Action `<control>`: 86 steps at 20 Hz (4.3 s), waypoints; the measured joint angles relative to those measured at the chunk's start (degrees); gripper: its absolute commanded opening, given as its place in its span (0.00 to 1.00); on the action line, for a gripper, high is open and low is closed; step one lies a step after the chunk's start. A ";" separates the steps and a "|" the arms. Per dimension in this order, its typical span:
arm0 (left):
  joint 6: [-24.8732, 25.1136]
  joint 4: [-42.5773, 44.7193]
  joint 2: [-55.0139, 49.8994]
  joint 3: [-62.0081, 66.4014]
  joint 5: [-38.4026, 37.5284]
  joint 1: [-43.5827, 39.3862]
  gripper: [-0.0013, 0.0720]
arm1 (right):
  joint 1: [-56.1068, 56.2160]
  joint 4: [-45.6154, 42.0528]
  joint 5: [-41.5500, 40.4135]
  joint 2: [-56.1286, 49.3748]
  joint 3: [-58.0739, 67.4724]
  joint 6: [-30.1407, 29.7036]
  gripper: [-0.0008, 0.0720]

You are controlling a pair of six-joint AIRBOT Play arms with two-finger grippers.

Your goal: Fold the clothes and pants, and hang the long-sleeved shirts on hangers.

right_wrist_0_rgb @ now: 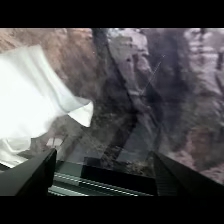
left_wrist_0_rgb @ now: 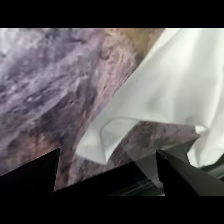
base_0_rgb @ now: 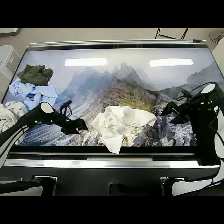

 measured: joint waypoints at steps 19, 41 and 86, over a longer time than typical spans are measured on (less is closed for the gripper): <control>0.66 3.91 13.44 12.79 10.10 -0.15 0.05 | 10.43 10.45 -18.78 4.13 5.66 -8.07 0.06; -0.35 7.98 37.46 41.81 24.65 9.66 0.05 | 2.56 0.48 -45.44 36.15 30.86 -5.68 0.06; 9.77 -18.56 2.32 -15.87 7.04 -1.44 0.05 | -10.36 -13.97 1.66 5.79 -12.94 -1.90 0.93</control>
